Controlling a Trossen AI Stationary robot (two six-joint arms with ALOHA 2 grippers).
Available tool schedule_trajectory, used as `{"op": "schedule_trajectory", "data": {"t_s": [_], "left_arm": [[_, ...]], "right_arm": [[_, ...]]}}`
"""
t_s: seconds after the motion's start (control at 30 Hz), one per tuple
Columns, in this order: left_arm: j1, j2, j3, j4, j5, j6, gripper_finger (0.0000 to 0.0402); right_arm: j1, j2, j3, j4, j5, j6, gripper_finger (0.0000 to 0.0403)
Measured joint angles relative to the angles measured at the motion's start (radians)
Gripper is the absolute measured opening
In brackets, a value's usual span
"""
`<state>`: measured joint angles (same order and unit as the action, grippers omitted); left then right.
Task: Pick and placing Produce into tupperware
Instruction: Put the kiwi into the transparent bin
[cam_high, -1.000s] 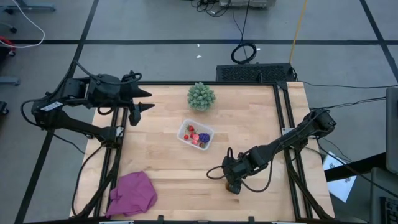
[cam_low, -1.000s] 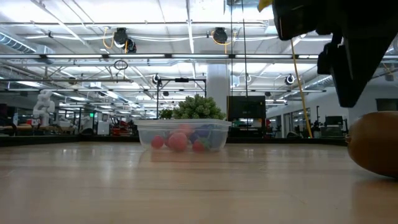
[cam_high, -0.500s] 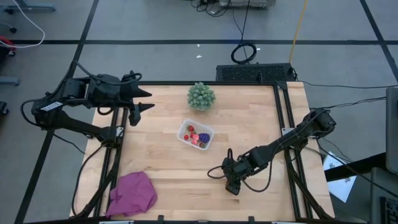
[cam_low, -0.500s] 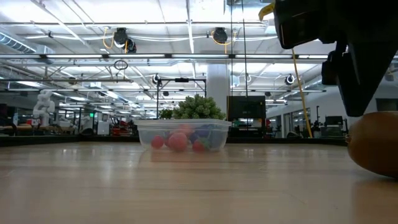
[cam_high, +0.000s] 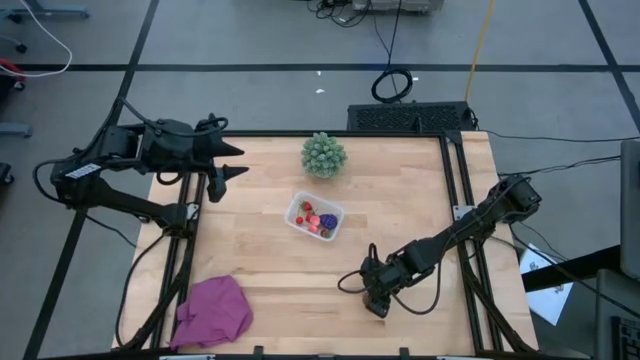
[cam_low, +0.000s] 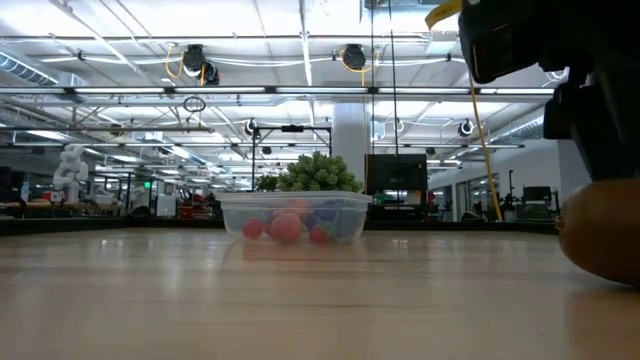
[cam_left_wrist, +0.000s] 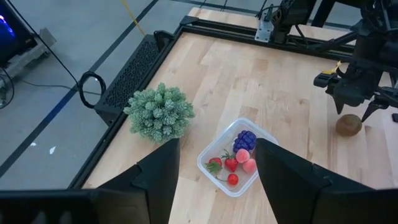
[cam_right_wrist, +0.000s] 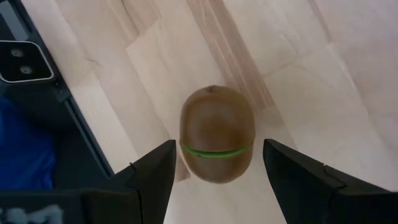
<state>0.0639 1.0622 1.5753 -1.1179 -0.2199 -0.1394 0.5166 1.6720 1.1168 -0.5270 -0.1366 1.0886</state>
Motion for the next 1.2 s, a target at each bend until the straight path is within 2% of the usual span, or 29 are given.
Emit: {"op": "schedule_trajectory", "data": {"t_s": [0.37,0.83,1.2], "left_arm": [[0.0,0.0,0.0,0.0,0.0,0.0,0.0214],[0.0,0.0,0.0,0.001,0.0,0.002,0.0214],[0.0,0.0,0.0,0.001,0.0,-0.002,0.0214]], "right_arm": [[0.003,0.0,-0.02,0.023,0.0,0.017,0.0231],[0.002,0.088,-0.017,0.091,-0.056,0.004,0.0231],[0.002,0.091,-0.018,0.092,-0.051,-0.019,0.0231]]}}
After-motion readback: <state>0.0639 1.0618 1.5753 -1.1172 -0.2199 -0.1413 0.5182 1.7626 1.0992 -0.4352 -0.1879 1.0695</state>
